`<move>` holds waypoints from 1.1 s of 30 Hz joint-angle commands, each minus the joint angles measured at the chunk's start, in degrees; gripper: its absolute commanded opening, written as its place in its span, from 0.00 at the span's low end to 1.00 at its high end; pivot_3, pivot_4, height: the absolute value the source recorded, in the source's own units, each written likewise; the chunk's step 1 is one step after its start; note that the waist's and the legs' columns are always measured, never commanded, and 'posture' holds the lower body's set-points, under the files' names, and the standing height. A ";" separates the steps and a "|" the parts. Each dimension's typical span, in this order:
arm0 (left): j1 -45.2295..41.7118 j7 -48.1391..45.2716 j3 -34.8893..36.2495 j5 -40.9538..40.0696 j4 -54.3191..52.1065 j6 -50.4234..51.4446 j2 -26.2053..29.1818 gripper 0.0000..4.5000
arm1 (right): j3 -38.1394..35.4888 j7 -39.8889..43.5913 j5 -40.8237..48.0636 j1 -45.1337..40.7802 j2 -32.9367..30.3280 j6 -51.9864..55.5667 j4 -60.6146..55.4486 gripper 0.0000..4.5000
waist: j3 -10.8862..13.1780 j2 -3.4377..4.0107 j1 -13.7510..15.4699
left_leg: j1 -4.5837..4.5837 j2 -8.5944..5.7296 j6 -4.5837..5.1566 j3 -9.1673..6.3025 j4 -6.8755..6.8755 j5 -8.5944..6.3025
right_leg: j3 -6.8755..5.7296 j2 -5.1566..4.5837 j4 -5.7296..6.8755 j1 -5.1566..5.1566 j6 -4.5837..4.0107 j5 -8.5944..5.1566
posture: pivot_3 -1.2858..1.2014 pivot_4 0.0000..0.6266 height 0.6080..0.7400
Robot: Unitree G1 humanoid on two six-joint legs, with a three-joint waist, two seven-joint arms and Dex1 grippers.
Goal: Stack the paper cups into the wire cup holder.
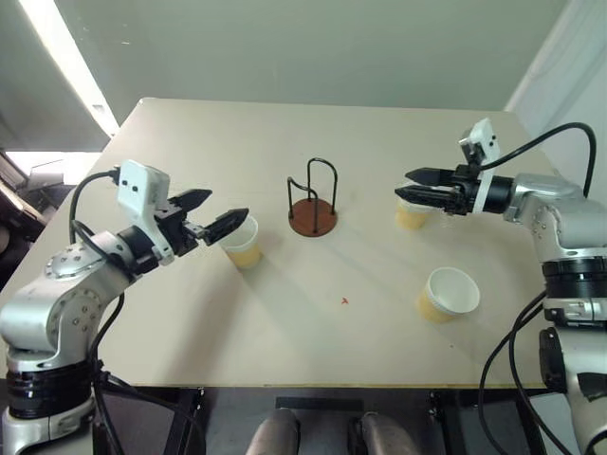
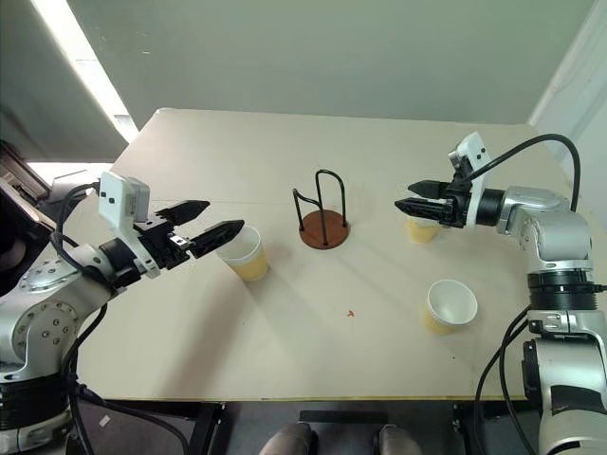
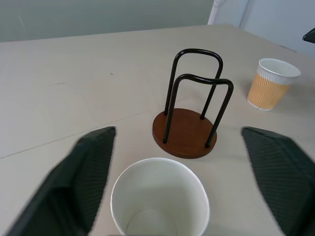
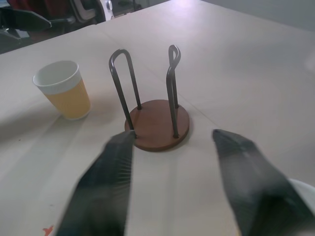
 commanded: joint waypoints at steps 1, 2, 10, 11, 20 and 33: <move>-1.12 0.17 1.97 -0.04 -0.70 -0.79 1.11 1.00 | -0.18 -0.19 0.86 -0.39 0.19 -0.18 -2.97 0.91 | 0.00 0.00 -0.01 | 0.00 0.00 -0.01 0.00 0.00 0.00 | 0.00 0.00 0.00 0.00 0.00 0.00 | 0.52 0.24 1.00; -1.10 0.11 2.07 -0.18 -0.70 -0.74 1.18 1.00 | -0.06 -0.15 0.84 -0.35 0.31 -0.17 -3.01 0.99 | 0.00 0.00 -0.01 | 0.01 0.00 -0.01 0.00 0.00 0.01 | 0.00 0.01 0.01 0.00 0.00 0.00 | 0.52 0.24 1.00; -1.40 -2.37 2.20 0.37 0.21 -1.59 3.72 1.00 | 0.99 -1.37 -0.23 0.43 2.36 -1.70 -4.12 0.99 | 0.00 0.00 -0.02 | 0.00 0.00 -0.01 -0.01 -0.01 0.00 | 0.00 0.01 -0.02 -0.01 0.00 0.00 | 0.52 0.24 1.00; -1.97 -3.23 2.22 0.26 0.86 -1.80 4.37 1.00 | 1.22 -1.66 -0.29 0.54 2.74 -1.71 -4.20 0.99 | 0.00 0.00 -0.02 | 0.00 0.01 -0.01 -0.02 -0.01 0.01 | 0.00 0.02 -0.01 -0.01 0.00 0.00 | 0.52 0.24 1.00; -4.27 -13.56 -0.38 2.40 5.69 -7.37 8.88 1.00 | 3.38 -2.86 -0.53 1.40 5.23 -1.17 -5.71 0.99 | 0.00 0.00 -0.03 | -0.02 -0.01 -0.01 -0.06 0.00 0.01 | -0.01 0.01 -0.03 -0.01 -0.01 0.00 | 0.52 0.24 1.00; -7.23 -18.04 -0.81 5.64 13.35 -10.91 10.00 1.00 | 6.72 -6.13 -2.12 0.70 10.04 -1.20 -6.36 0.99 | 0.00 0.00 -0.27 | -0.20 0.02 -0.01 -0.09 -0.03 0.01 | -0.01 0.02 -0.08 -0.20 -0.01 0.01 | 0.52 0.24 1.00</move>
